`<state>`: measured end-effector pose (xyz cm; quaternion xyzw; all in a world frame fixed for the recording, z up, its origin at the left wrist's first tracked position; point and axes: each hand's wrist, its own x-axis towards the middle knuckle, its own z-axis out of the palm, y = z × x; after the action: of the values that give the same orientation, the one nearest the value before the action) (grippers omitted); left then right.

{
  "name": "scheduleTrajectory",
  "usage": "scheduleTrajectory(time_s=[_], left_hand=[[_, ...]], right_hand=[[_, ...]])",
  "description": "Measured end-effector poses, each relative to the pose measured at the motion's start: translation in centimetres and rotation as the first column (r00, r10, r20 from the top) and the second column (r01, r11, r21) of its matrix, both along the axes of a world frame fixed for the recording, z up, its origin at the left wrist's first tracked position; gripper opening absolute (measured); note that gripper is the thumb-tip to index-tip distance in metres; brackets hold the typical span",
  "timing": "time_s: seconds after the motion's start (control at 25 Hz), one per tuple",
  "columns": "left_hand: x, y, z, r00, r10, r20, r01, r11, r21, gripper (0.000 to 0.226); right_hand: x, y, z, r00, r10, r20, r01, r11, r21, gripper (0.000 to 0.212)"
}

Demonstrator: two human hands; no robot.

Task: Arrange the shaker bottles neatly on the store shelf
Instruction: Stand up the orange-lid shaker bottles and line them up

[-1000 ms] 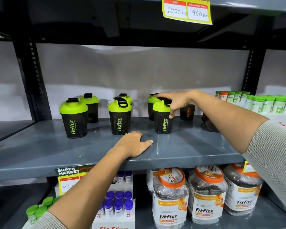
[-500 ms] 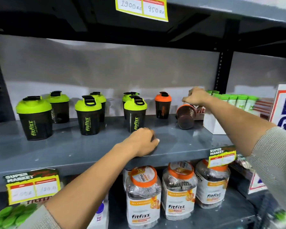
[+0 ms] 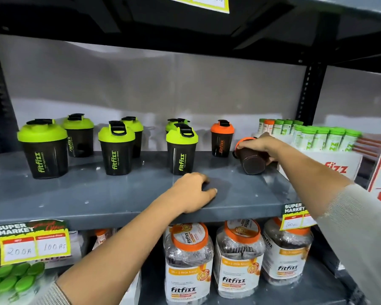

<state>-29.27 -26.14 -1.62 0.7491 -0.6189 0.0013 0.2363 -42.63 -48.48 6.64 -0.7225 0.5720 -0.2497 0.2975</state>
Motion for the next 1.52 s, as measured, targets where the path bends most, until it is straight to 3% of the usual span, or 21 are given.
scheduleTrajectory(time_s=[0.24, 0.44, 0.72, 0.8, 0.88, 0.96, 1.04, 1.12, 1.2, 1.24, 1.32, 1.44, 1.52], left_hand=[[0.0, 0.0, 0.1, 1.0, -0.013, 0.011, 0.013, 1.0, 0.011, 0.055], [-0.1, 0.3, 0.1, 1.0, -0.016, 0.011, 0.016, 1.0, 0.021, 0.057], [-0.2, 0.5, 0.1, 0.999, -0.019, 0.033, 0.018, 0.999, 0.038, 0.057], [0.0, 0.4, 0.1, 0.999, -0.019, 0.03, 0.018, 0.999, 0.043, 0.058], [0.1, 0.4, 0.0, 1.0, -0.02, 0.007, 0.019, 0.998, 0.051, 0.058], [0.2, 0.3, 0.0, 0.999, -0.035, 0.002, 0.035, 0.998, 0.057, 0.059], [0.2, 0.2, 0.0, 0.999, -0.041, 0.004, 0.041, 0.997, 0.061, 0.06], [0.3, 0.2, 0.1, 0.999, -0.039, -0.01, 0.039, 0.997, 0.071, 0.06], [0.2, 0.4, 0.2, 0.999, -0.046, -0.007, 0.046, 0.996, 0.073, 0.06], [0.2, 0.4, 0.2, 0.999, -0.048, -0.004, 0.048, 0.996, 0.072, 0.06], [0.2, 0.5, 0.3, 0.999, -0.05, -0.006, 0.05, 0.996, 0.07, 0.06], [0.1, 0.5, 0.4, 0.998, -0.055, -0.009, 0.055, 0.996, 0.069, 0.06], [0.1, 0.5, 0.4, 0.998, -0.06, -0.014, 0.061, 0.996, 0.063, 0.06]], right_hand=[[-0.8, 4.1, -2.5, 0.904, 0.085, 0.419, 0.046, 0.955, -0.294, 0.119], [-0.5, 6.8, -4.2, 0.871, 0.2, 0.45, -0.002, 0.915, -0.403, 0.117], [-1.1, 7.0, -3.7, 0.915, 0.244, 0.322, -0.139, 0.938, -0.316, 0.125], [-1.9, 7.7, -2.0, 0.926, 0.195, 0.324, -0.097, 0.95, -0.295, 0.127], [-2.1, 8.4, 0.3, 0.942, 0.127, 0.312, 0.009, 0.915, -0.402, 0.127], [-1.3, 8.8, 2.6, 0.995, 0.037, 0.096, 0.022, 0.838, -0.546, 0.127], [0.2, 9.4, 4.4, 0.965, -0.049, -0.258, -0.108, 0.821, -0.561, 0.127], [1.7, 9.9, 5.4, 0.815, -0.098, -0.571, -0.217, 0.863, -0.457, 0.124], [2.6, 10.1, 5.2, 0.669, -0.13, -0.732, -0.255, 0.884, -0.391, 0.116], [2.8, 10.0, 4.9, 0.641, -0.136, -0.755, -0.265, 0.884, -0.384, 0.11], [2.6, 9.3, 4.6, 0.69, -0.084, -0.719, -0.286, 0.881, -0.378, 0.097], [1.6, 7.5, 5.1, 0.817, 0.194, -0.544, -0.372, 0.897, -0.24, 0.095], [0.8, 6.2, 5.4, 0.833, 0.353, -0.426, -0.448, 0.882, -0.147, 0.083]])
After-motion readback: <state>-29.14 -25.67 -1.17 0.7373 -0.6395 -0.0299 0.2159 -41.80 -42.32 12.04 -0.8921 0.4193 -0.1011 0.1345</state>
